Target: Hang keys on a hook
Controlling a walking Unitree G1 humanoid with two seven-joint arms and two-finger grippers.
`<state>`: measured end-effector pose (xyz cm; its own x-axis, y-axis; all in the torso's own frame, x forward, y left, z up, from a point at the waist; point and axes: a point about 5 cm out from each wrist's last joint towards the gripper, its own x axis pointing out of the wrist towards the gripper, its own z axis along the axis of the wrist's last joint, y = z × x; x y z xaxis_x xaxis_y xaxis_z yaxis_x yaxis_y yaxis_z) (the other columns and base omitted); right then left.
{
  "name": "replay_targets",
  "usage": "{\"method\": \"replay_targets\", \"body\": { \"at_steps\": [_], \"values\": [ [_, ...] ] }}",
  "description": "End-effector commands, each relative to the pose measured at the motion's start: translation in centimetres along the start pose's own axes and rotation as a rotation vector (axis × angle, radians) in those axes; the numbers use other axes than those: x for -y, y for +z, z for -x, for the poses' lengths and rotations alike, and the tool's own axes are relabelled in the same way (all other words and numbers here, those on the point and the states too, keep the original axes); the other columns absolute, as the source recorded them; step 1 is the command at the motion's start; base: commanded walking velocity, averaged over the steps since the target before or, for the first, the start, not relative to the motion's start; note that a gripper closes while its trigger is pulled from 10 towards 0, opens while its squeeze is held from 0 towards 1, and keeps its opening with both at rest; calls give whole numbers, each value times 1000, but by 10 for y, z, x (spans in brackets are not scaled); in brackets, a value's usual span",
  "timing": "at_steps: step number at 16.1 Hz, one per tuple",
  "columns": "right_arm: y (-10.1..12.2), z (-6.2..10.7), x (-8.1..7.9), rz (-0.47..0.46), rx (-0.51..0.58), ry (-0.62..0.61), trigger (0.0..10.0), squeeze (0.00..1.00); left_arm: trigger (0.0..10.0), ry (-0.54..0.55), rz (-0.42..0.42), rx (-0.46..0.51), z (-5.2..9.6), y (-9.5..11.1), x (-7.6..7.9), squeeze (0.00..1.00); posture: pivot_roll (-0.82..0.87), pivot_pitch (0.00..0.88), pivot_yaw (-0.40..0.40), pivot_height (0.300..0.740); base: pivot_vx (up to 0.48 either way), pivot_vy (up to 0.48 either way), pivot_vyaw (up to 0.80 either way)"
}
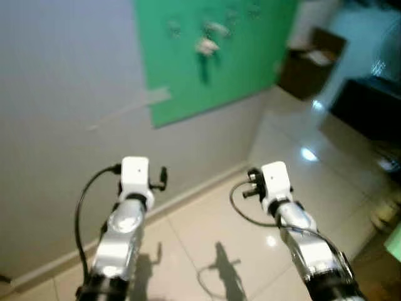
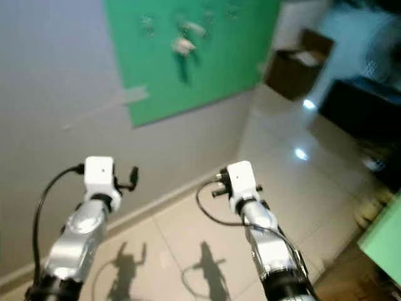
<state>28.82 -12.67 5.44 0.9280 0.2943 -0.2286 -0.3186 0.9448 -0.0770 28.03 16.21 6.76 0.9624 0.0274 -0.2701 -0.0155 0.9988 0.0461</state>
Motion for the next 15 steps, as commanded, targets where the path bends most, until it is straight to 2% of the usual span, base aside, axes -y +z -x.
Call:
{"method": "replay_targets", "body": {
  "at_steps": [1,3,15],
  "values": [
    [-1,1,-3,14,-7,15,10000,0,10000,17,-7,-13,0,-2,-1,0,-55,0,4,740,349,-326,0],
    [1,-1,-1,21,-2,8,10000,0,10000,23,-22,-16,1,-3,-1,0,-55,0,4,740,341,-334,0],
    [7,-5,-3,23,-2,21,10000,0,10000,75,-25,-24,0,-4,-8,0,-34,0,-16,740,304,-367,766]
  ]
}}
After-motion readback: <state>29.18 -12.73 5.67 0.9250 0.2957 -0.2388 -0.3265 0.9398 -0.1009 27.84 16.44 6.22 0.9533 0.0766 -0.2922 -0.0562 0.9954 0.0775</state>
